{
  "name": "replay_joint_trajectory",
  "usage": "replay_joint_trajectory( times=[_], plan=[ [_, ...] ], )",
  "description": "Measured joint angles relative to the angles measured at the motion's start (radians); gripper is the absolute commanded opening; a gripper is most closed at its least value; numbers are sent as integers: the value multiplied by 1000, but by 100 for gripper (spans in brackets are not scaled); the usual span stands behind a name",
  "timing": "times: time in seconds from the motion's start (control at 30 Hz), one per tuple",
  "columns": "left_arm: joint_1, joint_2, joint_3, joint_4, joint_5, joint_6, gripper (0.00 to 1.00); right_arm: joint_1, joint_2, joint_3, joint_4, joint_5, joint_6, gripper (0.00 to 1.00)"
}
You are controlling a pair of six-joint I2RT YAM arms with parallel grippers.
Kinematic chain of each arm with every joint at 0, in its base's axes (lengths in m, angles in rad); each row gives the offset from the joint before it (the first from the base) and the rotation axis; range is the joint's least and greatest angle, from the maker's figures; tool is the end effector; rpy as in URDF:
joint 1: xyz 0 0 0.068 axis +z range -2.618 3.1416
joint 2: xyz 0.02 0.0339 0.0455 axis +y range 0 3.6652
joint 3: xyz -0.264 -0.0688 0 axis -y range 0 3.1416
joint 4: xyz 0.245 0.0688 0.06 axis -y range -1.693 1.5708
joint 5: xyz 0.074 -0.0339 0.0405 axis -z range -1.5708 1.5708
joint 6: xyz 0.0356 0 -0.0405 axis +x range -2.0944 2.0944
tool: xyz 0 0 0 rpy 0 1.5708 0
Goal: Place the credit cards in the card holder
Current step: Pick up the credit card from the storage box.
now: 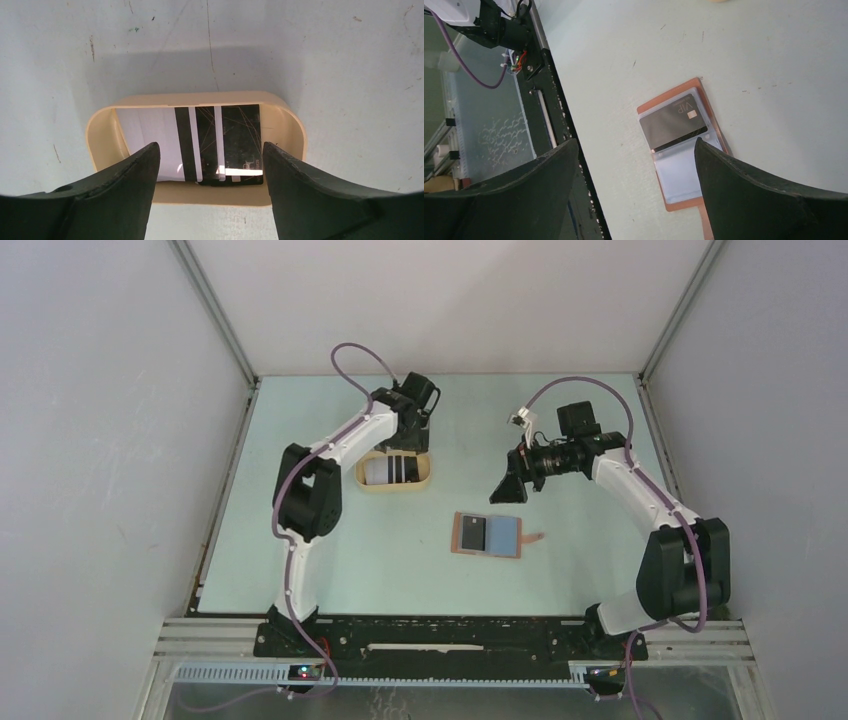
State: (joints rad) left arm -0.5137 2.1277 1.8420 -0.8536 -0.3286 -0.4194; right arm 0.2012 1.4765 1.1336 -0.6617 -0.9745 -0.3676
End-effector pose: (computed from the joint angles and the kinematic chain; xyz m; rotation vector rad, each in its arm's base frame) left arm 0.4033 -0.2143 0.2283 0.0283 2.6112 0.1292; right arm 0.2846 0.0881 0.2711 -0.9732 2.0816 1.1443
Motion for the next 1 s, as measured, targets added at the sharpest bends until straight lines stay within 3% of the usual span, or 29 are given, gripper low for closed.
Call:
replay_joint_trajectory(
  times=[0.2, 1.0],
  plan=[
    [11, 24, 80, -57, 3, 13, 81, -32, 14, 0, -16, -24, -1, 94],
    [23, 8, -83, -6, -11, 62, 82, -39, 15, 3, -17, -22, -3, 94]
  ],
)
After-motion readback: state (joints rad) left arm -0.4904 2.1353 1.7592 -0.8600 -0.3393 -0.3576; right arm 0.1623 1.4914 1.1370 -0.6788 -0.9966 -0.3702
